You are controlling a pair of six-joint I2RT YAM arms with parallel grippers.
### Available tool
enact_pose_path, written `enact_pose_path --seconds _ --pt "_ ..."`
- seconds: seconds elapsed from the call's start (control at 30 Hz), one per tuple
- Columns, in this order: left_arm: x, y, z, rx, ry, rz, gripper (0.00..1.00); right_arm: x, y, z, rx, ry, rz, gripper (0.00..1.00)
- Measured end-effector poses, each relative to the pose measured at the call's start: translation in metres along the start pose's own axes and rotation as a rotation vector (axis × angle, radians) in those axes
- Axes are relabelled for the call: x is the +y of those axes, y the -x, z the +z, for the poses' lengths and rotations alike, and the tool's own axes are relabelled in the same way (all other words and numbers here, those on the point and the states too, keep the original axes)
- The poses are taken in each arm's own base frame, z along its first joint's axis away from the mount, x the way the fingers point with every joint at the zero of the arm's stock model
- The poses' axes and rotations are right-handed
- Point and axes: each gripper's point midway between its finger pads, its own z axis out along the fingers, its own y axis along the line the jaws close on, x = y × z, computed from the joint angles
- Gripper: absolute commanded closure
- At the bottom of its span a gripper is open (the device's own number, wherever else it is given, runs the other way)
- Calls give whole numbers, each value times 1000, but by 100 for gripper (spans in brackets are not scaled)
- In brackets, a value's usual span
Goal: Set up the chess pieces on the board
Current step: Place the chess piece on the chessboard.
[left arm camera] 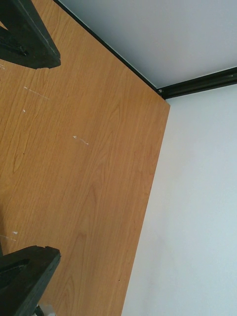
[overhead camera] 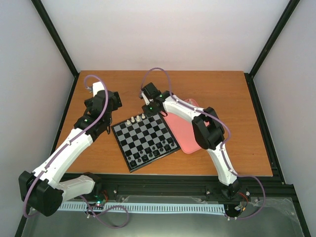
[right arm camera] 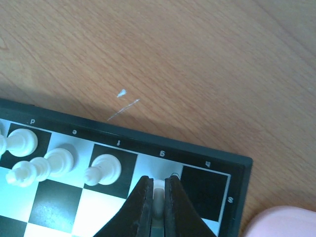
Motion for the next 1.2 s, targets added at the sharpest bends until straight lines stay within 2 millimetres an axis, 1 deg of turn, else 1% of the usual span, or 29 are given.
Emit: enact_pose_path --seconds 0.23,0.43,0.73,0.77,0.93,0.97,1.2 --pt "0 0 0 0 0 0 0 11 0 5 4 13 -15 97" --pt "0 0 0 0 0 0 0 10 3 8 3 12 -15 96" --pt "0 0 0 0 0 0 0 9 -5 16 32 6 -16 95" --pt "0 0 0 0 0 0 0 9 -5 16 31 5 -17 93" --pt "0 0 0 0 0 0 0 9 -5 16 35 2 -20 79" --pt "0 0 0 0 0 0 0 9 -5 16 35 2 -21 77" --pt "0 0 0 0 0 0 0 7 -5 16 35 -8 -23 74"
